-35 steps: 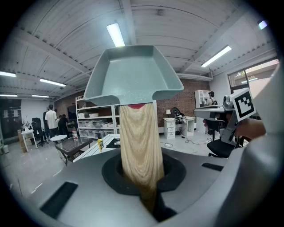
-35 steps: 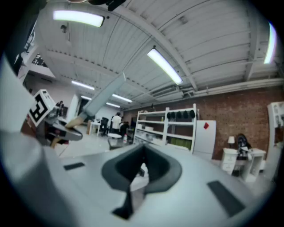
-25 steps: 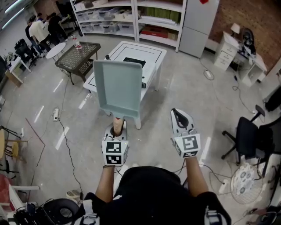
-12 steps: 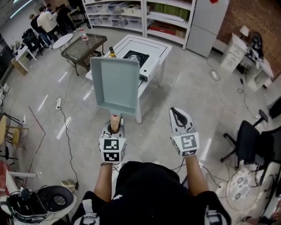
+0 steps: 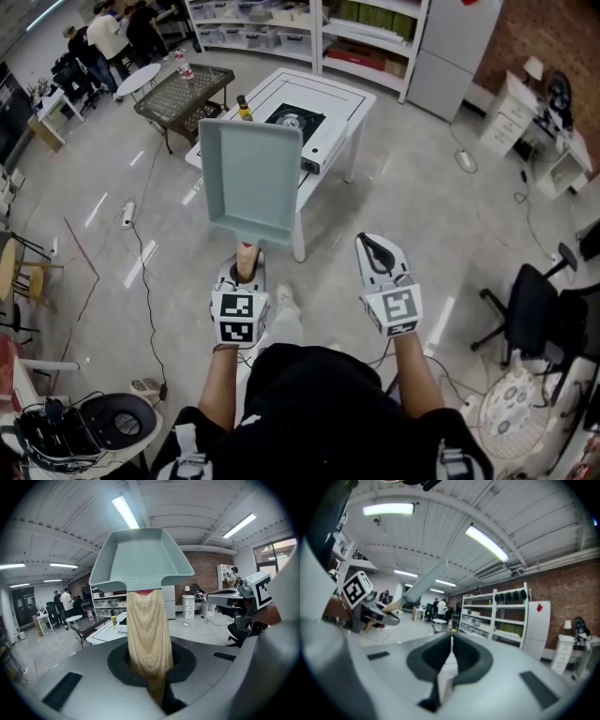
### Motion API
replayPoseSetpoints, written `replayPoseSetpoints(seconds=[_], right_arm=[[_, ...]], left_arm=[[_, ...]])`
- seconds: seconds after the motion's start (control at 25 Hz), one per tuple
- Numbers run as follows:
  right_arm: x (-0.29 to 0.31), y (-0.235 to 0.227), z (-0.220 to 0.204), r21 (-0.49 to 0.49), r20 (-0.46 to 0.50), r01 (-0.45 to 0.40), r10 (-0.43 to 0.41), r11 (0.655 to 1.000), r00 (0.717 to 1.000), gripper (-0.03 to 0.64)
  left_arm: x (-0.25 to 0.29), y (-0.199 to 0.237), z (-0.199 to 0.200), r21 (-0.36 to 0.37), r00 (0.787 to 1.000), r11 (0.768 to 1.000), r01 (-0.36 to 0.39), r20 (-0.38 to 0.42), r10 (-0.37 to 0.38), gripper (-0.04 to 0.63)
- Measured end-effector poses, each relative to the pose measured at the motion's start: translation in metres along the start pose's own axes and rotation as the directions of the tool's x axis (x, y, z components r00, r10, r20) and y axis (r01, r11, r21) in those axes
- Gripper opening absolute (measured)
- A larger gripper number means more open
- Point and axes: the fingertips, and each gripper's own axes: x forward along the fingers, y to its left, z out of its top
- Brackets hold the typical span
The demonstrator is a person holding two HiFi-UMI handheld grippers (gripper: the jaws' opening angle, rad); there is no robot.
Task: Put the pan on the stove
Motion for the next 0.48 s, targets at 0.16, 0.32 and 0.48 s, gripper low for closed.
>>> replayPoseSetpoints(seconds=[0.16,0.32,0.48], right_arm=[[0.03,-0.003,-0.002,-0.005,0.011,-0.041,0.041,0.999,0.999,0.035],[0.072,-0.013,-0.001,-0.01,0.006,-0.05,0.05,0.999,0.999,0.035],[0.121,-0.029,0.003,0.0,-0.004,-0.043,0.043,0.999,0.999,0.035]], left_arm=[[0.03,0.013,0.003,-0.019,1.0,0.999,0.027,-0.004,-0.027,0.04],[0.068,0.035,0.011,-0.006,0.999,0.999,0.036,-0.014,-0.036,0.04],[0.109,0.062,0.028,0.006,0.999,0.999,0.052,-0.008,-0.052,0.04]])
